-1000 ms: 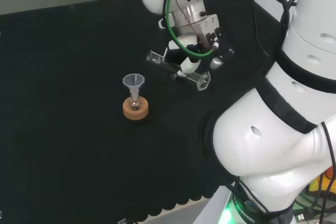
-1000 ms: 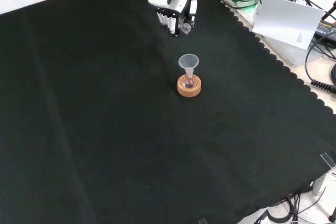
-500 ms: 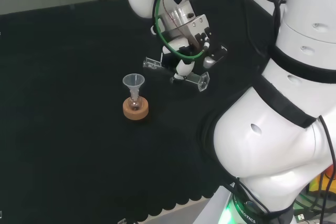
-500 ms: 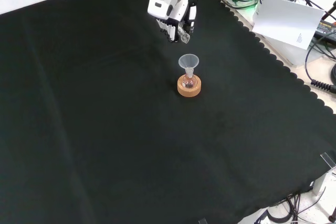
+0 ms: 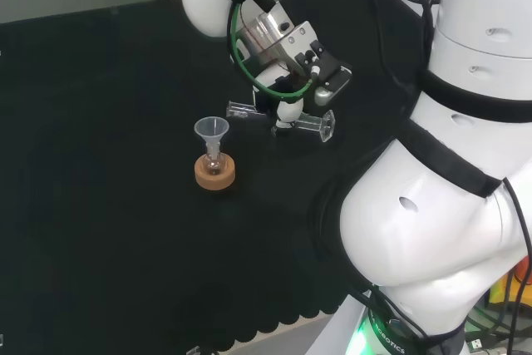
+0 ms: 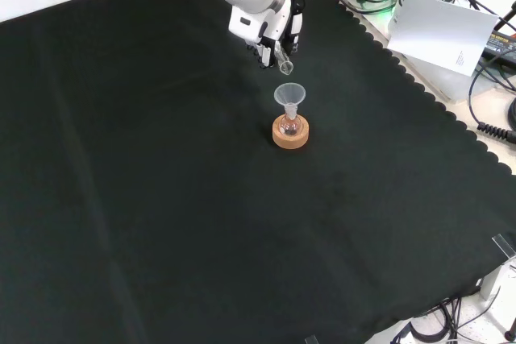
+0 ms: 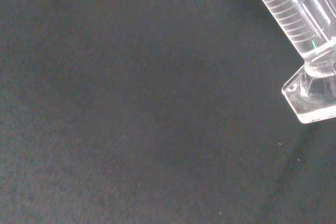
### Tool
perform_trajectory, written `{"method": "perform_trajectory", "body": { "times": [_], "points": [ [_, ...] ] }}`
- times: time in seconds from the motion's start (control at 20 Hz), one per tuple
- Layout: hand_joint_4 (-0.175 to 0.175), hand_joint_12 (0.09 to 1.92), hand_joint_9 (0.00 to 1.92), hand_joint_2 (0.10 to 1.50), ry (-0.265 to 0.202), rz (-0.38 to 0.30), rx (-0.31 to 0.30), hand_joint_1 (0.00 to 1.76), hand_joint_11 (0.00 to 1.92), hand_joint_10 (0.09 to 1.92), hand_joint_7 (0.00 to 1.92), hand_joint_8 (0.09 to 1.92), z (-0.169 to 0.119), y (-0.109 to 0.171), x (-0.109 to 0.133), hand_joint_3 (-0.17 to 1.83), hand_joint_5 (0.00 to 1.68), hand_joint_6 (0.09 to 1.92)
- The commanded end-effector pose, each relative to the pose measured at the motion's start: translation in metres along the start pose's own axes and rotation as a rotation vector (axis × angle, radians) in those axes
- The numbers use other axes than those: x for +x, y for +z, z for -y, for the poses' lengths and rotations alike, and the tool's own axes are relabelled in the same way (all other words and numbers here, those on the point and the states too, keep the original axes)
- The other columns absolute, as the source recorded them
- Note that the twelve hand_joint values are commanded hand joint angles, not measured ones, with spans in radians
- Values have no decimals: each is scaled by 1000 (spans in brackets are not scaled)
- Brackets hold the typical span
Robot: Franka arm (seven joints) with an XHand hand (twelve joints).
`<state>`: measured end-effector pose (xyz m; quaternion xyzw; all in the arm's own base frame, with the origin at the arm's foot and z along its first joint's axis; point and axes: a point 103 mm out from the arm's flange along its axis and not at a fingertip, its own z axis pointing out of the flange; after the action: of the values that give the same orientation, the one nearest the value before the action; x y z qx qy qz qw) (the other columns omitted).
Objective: Pour the water from the graduated cylinder into the round-bottom flask.
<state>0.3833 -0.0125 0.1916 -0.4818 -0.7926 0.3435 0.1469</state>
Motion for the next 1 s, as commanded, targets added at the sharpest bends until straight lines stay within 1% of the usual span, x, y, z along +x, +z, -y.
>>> {"method": "perform_trajectory", "body": {
  "times": [0.05, 0.35, 0.65, 0.75, 0.85, 1.0],
  "points": [
    [-104, 762, 1450, 1146, 10, 31, 28, 1118, 1267, 87, 1292, 306, 1, -4, 1, -4, 936, 1080],
    [-102, 759, 1451, 1146, 8, 42, 47, 1117, 1268, 87, 1295, 302, -1, -6, 3, -4, 937, 1079],
    [-98, 754, 1452, 1145, 17, 59, 81, 1116, 1268, 87, 1297, 296, -3, -8, 3, -4, 938, 1078],
    [-96, 753, 1452, 1145, 17, 58, 82, 1115, 1269, 87, 1298, 294, -3, -9, 3, -4, 939, 1078],
    [-96, 753, 1452, 1145, 24, 67, 93, 1115, 1269, 87, 1298, 293, -8, -14, 11, -4, 939, 1078],
    [-95, 751, 1452, 1145, 26, 71, 104, 1115, 1269, 87, 1298, 291, -6, -14, 9, -4, 938, 1079]
  ]
}}
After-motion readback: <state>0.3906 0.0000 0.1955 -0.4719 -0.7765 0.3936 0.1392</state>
